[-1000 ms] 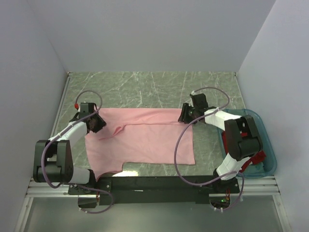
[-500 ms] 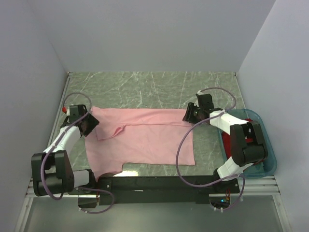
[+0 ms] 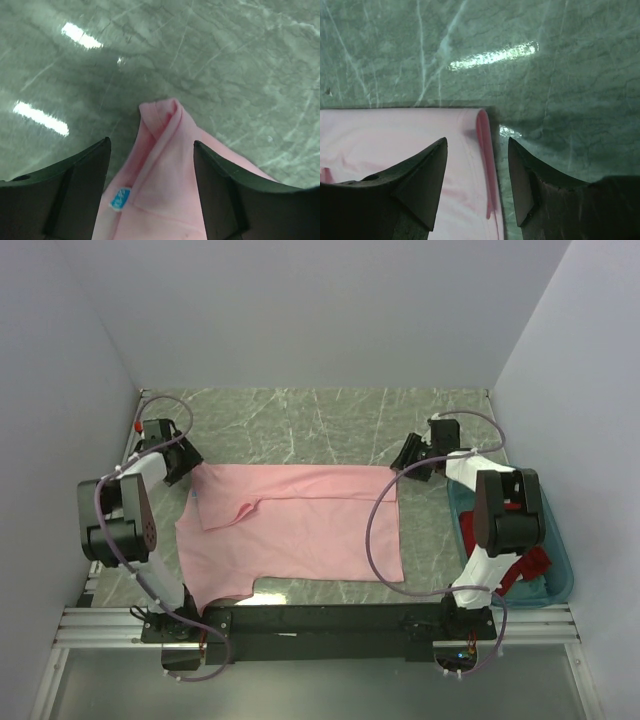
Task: Fold and stack the t-shirts
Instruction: Fold the tshirt
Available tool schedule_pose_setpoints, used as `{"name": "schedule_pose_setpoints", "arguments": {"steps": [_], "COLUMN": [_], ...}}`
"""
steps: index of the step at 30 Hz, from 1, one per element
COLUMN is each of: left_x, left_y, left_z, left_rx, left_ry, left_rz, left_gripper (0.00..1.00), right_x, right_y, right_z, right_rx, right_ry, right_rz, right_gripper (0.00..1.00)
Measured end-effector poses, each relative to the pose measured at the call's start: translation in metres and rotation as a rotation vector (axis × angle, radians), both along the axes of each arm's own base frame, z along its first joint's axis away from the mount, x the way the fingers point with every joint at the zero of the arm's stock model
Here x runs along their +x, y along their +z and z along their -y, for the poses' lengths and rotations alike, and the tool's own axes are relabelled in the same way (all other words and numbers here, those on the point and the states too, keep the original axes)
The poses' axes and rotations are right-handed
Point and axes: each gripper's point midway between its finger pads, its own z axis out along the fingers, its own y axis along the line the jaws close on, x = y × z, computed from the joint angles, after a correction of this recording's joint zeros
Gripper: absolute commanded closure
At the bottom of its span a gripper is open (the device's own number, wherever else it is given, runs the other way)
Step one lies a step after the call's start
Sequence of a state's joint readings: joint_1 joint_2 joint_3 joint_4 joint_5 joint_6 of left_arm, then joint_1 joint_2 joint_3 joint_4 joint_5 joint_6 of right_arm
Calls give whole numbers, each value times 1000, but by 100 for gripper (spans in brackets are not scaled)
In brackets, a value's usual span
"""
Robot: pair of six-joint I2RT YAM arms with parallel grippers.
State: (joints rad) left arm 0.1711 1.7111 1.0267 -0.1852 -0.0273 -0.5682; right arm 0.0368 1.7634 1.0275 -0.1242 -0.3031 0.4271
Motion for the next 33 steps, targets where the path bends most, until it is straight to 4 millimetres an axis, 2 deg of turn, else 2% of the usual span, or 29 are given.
{"name": "schedule_pose_setpoints", "arguments": {"steps": [4, 9, 14, 19, 22, 25, 26, 29, 30, 31, 33], "left_x": [10, 16, 15, 16, 17, 18, 18, 19, 20, 21, 24], "left_y": [-9, -17, -22, -24, -25, -26, -27, -28, -29, -28, -28], "left_z": [-3, -1, 1, -1, -3, -4, -5, -6, -6, -6, -6], "left_rx": [18, 23, 27, 34, 35, 32, 31, 18, 13, 7, -4], "left_ry": [-40, -94, -133, -147, -154, -157, -157, -158, -160, -163, -168], "left_rz": [-20, -34, -44, -44, -39, -37, -38, -34, -31, -27, -22], "left_gripper": [29, 31, 37, 49, 57, 71, 74, 87, 95, 98, 99], "right_x": [0, 11, 13, 11, 9, 9, 10, 15, 17, 19, 24], "right_y": [-15, -16, -15, -16, -18, -20, -20, -20, -20, -20, -19], "right_z": [-2, -10, -17, -21, -21, -22, -22, -19, -18, -17, -15], "right_rx": [44, 97, 134, 144, 143, 144, 144, 135, 130, 124, 113], "right_ry": [-2, 28, 62, 88, 96, 105, 106, 103, 102, 101, 97], "right_rz": [-50, -50, -55, -60, -67, -77, -80, -80, -81, -80, -79], "right_gripper": [41, 41, 43, 47, 55, 73, 84, 100, 100, 100, 100]}}
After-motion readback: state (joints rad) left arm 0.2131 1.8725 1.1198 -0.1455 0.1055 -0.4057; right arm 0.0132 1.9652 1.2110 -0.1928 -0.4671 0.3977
